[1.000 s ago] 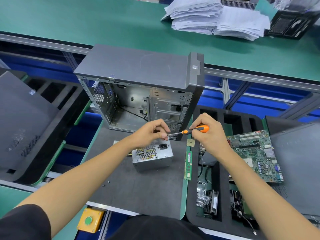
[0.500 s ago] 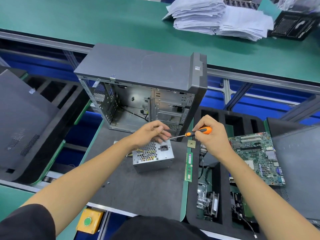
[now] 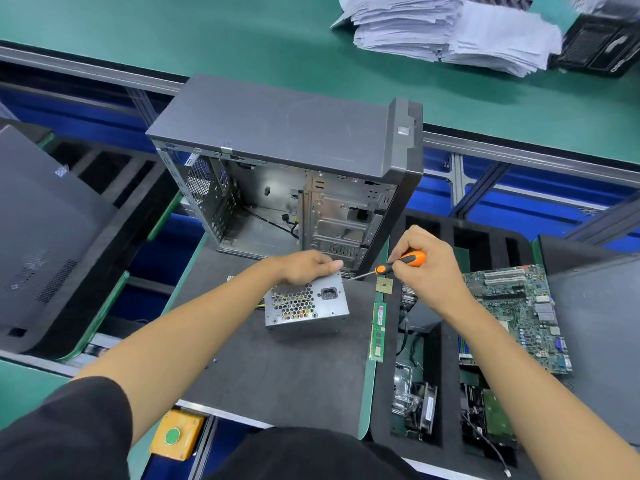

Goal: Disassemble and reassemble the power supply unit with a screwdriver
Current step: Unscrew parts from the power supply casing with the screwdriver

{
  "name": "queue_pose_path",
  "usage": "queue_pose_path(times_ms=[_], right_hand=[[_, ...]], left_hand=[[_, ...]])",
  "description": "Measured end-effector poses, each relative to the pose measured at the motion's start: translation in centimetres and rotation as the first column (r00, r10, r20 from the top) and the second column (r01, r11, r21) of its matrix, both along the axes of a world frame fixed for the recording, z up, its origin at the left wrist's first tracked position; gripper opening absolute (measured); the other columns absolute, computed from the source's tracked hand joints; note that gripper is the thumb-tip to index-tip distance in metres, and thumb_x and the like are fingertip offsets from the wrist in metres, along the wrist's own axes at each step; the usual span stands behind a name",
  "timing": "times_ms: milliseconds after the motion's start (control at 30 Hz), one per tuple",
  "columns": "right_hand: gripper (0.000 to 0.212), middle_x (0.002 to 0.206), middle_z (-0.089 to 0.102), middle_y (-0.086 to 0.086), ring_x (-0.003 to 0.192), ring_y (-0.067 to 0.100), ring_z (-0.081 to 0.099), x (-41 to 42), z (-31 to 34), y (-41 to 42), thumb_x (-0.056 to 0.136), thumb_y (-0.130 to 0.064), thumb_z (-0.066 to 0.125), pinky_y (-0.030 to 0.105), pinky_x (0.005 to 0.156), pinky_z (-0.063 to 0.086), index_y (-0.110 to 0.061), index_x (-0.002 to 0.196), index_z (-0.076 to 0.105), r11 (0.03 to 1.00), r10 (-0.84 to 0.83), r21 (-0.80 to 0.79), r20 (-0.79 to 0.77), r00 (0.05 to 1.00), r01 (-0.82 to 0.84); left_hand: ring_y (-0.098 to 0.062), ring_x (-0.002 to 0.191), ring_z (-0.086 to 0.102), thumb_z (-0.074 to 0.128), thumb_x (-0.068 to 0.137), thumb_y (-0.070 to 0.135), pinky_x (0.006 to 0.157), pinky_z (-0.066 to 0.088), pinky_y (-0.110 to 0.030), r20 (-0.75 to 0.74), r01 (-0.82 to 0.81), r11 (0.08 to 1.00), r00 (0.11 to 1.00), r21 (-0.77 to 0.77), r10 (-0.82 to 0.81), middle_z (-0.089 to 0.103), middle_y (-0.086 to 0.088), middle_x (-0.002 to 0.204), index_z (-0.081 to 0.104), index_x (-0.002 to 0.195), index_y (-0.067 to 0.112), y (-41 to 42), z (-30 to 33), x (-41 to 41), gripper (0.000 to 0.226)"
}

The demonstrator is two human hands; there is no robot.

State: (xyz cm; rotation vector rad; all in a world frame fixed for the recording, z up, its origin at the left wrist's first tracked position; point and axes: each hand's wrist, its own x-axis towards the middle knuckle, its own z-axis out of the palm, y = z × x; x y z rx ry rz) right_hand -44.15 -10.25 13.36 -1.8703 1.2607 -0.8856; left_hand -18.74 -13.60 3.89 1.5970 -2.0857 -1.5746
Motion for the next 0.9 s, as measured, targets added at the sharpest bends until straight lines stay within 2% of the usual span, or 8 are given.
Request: queue_pose_path(times_ms=[133, 267, 333, 400, 500, 567, 767, 900], right_hand=[[0.03, 0.077, 0.055, -0.009, 0.065, 0.009, 0.051, 0.1, 0.2, -0.2, 0.07, 0.015, 0.06, 0.022, 0.059, 0.04, -0.014, 0.066, 0.061, 0.999, 0.028, 0.016, -0.012, 1.0, -0.027], [0.028, 0.076, 0.054, -0.006, 0.065, 0.01, 0.049, 0.3, 0.2, -0.6, 0.069, 0.015, 0.062, 0.022, 0.059, 0.037, -0.013, 0.066, 0.061, 0.998, 0.06, 0.004, -0.064, 0.996, -0.06], [0.028, 0.075, 0.053, -0.006, 0.066, 0.011, 0.049, 0.4, 0.2, -0.8, 0.068, 0.015, 0.062, 0.02, 0.061, 0.037, -0.013, 0.066, 0.061, 0.997, 0.08, 0.002, -0.09, 0.993, -0.08], [0.027, 0.075, 0.053, -0.005, 0.067, 0.012, 0.051, 0.6, 0.1, -1.0, 0.068, 0.014, 0.062, 0.022, 0.061, 0.039, -0.013, 0.066, 0.06, 0.995, 0.096, 0.008, -0.107, 0.99, -0.096], [0.025, 0.077, 0.054, 0.001, 0.068, 0.017, 0.053, 0.9, -0.1, -1.4, 0.068, 0.013, 0.062, 0.035, 0.061, 0.044, -0.012, 0.066, 0.06, 0.994, 0.11, 0.03, -0.124, 0.986, -0.107], [0.024, 0.078, 0.054, 0.001, 0.069, 0.019, 0.054, 1.2, -0.3, -1.6, 0.068, 0.012, 0.063, 0.037, 0.062, 0.045, -0.011, 0.067, 0.061, 0.993, 0.115, 0.036, -0.137, 0.984, -0.111], [0.024, 0.078, 0.055, -0.002, 0.071, 0.014, 0.055, 1.8, -0.5, -2.1, 0.069, 0.011, 0.064, 0.02, 0.063, 0.041, -0.013, 0.067, 0.062, 0.989, 0.147, 0.044, -0.186, 0.971, -0.141], [0.024, 0.075, 0.053, -0.006, 0.069, 0.008, 0.052, 2.1, -0.2, -2.2, 0.069, 0.011, 0.063, 0.012, 0.061, 0.035, -0.013, 0.065, 0.062, 0.987, 0.16, 0.037, -0.204, 0.966, -0.156]], left_hand=[[-0.002, 0.066, 0.059, 0.042, 0.098, 0.068, 0.069, 0.045, -0.021, -0.054, 0.041, 0.988, 0.998, 0.151, -0.033, 0.067, 0.016, 0.073, 0.066, 0.083, 0.031, -0.7, -0.8, -0.6, 0.046], [-0.013, 0.086, 0.062, 0.056, 0.1, 0.047, 0.083, 0.049, -0.036, -0.113, 0.047, 0.988, 0.993, 0.148, -0.031, 0.072, -0.004, 0.101, 0.067, 0.096, 0.024, -1.5, -2.4, -0.9, 0.026], [-0.018, 0.092, 0.064, 0.059, 0.099, 0.042, 0.085, 0.05, -0.041, -0.164, 0.02, 0.983, 0.986, 0.181, 0.011, 0.071, -0.015, 0.114, 0.068, 0.105, 0.018, -1.6, -2.8, -0.9, 0.026], [-0.017, 0.091, 0.065, 0.063, 0.097, 0.041, 0.083, 0.051, -0.039, -0.204, -0.023, 0.981, 0.977, 0.194, 0.064, 0.073, -0.012, 0.107, 0.066, 0.112, 0.015, -1.5, -3.0, -0.8, 0.03], [-0.008, 0.082, 0.062, 0.067, 0.097, 0.035, 0.08, 0.05, -0.03, -0.244, -0.062, 0.978, 0.963, 0.198, 0.11, 0.069, 0.008, 0.088, 0.063, 0.108, 0.018, -1.4, -3.5, -0.8, 0.02], [-0.007, 0.081, 0.06, 0.067, 0.098, 0.031, 0.084, 0.049, -0.032, -0.253, -0.067, 0.979, 0.961, 0.193, 0.116, 0.067, 0.009, 0.086, 0.062, 0.105, 0.019, -1.4, -3.6, -0.9, 0.015], [-0.002, 0.078, 0.059, 0.065, 0.099, 0.026, 0.085, 0.048, -0.027, -0.267, -0.066, 0.98, 0.957, 0.189, 0.116, 0.066, 0.008, 0.085, 0.061, 0.103, 0.018, -1.5, -3.4, -1.0, 0.01], [0.012, 0.056, 0.054, 0.063, 0.101, 0.023, 0.059, 0.042, -0.005, -0.262, -0.064, 0.98, 0.958, 0.188, 0.113, 0.063, 0.026, 0.062, 0.06, 0.101, 0.019, -1.3, -3.2, -0.9, 0.005]])
